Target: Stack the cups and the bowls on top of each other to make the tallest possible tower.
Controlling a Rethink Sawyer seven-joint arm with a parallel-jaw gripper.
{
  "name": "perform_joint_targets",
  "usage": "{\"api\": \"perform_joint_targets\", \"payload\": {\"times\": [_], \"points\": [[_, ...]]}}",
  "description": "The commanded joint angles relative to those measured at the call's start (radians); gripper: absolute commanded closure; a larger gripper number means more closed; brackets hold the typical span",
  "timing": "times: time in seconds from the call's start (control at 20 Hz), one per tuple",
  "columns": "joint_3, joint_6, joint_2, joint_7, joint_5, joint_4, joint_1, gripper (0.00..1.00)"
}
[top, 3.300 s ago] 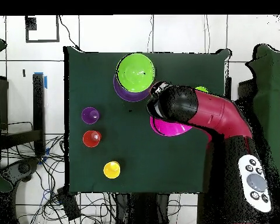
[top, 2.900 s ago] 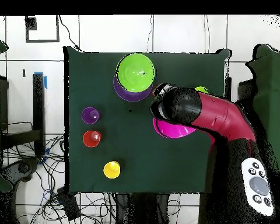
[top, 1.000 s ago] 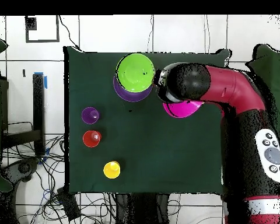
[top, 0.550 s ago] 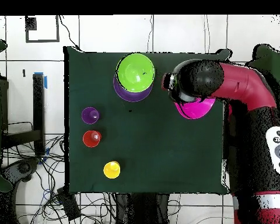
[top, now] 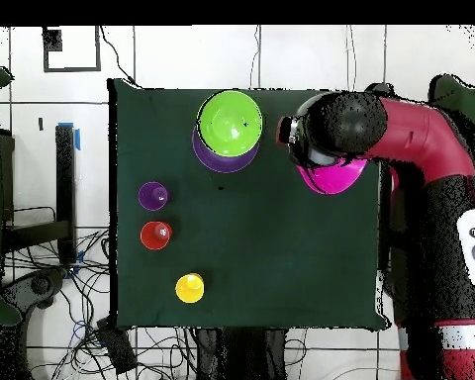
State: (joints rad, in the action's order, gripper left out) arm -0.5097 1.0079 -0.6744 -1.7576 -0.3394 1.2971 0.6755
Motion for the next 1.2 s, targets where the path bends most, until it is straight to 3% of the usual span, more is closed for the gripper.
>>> {"api": "perform_joint_targets", "payload": {"times": [0.05, 0.7, 1.2], "points": [[-0.075, 0.122, -0.042, 0.230, -0.022, -0.054, -0.039, 1.00], [-0.116, 0.224, -0.027, 0.196, -0.007, -0.158, -0.090, 1.00], [-0.102, 0.171, -0.035, 0.120, -0.005, -0.132, -0.138, 1.00]]}}
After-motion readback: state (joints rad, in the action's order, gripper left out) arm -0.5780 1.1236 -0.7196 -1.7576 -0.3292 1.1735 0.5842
